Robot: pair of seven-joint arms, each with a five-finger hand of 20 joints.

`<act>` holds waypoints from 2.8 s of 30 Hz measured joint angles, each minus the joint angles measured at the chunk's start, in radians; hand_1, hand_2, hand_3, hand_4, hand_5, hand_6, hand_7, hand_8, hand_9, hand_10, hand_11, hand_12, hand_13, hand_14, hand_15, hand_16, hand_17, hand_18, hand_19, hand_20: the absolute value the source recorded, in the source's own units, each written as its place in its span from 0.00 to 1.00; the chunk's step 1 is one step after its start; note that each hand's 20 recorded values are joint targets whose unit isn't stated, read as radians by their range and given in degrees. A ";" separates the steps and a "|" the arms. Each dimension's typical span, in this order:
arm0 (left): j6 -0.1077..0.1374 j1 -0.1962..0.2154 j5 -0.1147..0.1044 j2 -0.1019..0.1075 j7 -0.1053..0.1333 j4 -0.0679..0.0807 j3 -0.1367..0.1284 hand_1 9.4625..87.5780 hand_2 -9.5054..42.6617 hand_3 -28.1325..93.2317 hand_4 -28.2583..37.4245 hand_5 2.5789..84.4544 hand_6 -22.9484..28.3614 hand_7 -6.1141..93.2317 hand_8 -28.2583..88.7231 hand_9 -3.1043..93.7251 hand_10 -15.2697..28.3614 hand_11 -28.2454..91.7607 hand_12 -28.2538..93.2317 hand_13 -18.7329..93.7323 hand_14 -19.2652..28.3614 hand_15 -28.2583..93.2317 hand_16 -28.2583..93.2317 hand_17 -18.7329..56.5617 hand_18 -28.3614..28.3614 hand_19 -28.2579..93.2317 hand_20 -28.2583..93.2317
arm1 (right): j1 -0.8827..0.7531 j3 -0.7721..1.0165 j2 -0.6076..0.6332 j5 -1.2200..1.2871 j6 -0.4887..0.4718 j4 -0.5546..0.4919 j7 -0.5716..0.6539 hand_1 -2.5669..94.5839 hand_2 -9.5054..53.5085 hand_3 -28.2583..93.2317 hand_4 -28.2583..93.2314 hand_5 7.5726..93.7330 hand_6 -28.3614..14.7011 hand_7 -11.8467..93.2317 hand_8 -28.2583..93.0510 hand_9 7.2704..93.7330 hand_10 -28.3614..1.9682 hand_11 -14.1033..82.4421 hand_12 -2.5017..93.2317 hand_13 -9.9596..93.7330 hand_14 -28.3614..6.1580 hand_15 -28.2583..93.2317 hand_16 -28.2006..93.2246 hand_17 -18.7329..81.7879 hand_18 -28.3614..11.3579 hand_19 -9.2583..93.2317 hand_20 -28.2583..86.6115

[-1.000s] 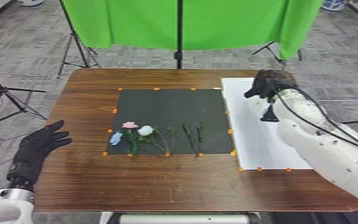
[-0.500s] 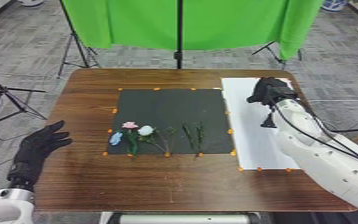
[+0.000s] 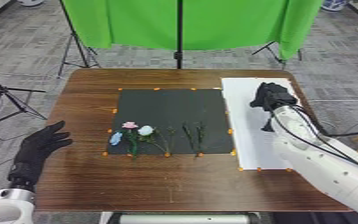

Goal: Arrange flowers

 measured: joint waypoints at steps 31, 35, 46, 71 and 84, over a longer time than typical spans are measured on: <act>0.000 0.008 -0.001 -0.004 0.000 -0.002 -0.009 0.18 0.45 0.74 0.00 0.49 0.59 0.14 0.20 0.49 0.70 0.42 0.34 0.52 0.82 0.48 0.22 0.34 0.79 0.40 0.41 | 0.035 -0.080 0.043 0.044 0.233 -0.273 -0.041 0.67 0.00 0.71 0.11 0.83 0.60 0.37 0.33 0.99 0.67 0.37 0.47 1.00 0.85 0.73 0.48 0.87 0.44 1.00 0.69; 0.000 0.007 -0.001 -0.001 0.000 -0.001 -0.005 0.18 0.45 0.74 0.00 0.49 0.59 0.14 0.20 0.49 0.70 0.42 0.34 0.52 0.82 0.48 0.22 0.34 0.79 0.40 0.41 | 0.094 -0.146 0.030 0.068 0.239 -0.329 -0.114 0.66 0.00 0.71 0.11 0.83 0.61 0.37 0.33 0.99 0.67 0.37 0.48 1.00 0.85 0.73 0.48 0.86 0.44 1.00 0.70; -0.014 -0.023 -0.001 0.011 -0.001 0.016 0.025 0.18 0.45 0.74 0.00 0.49 0.59 0.15 0.20 0.49 0.70 0.42 0.34 0.52 0.82 0.48 0.22 0.34 0.78 0.40 0.41 | 0.172 -0.325 -0.179 0.070 0.225 -0.264 -0.185 0.66 0.00 0.71 0.10 0.83 0.61 0.39 0.32 0.99 0.68 0.37 0.48 1.00 0.85 0.73 0.48 0.86 0.44 1.00 0.71; -0.033 -0.039 -0.001 0.014 -0.008 0.023 0.029 0.18 0.45 0.75 0.00 0.49 0.56 0.15 0.20 0.49 0.70 0.42 0.34 0.51 0.82 0.48 0.22 0.34 0.78 0.40 0.41 | 0.133 -0.380 -0.253 0.069 0.147 -0.208 -0.188 0.60 0.00 0.70 0.11 0.79 0.63 0.40 0.31 0.95 0.65 0.42 0.45 1.00 0.84 0.71 0.51 0.84 0.41 1.00 0.71; -0.037 -0.042 0.000 0.015 -0.009 0.024 0.030 0.18 0.44 0.74 0.00 0.49 0.55 0.15 0.19 0.49 0.69 0.42 0.34 0.51 0.82 0.48 0.22 0.34 0.78 0.40 0.41 | 0.122 -0.368 -0.242 0.074 0.098 -0.213 -0.193 0.48 0.00 0.74 0.11 0.77 0.63 0.35 0.30 0.91 0.60 0.52 0.33 1.00 0.81 0.69 0.54 0.83 0.39 1.00 0.71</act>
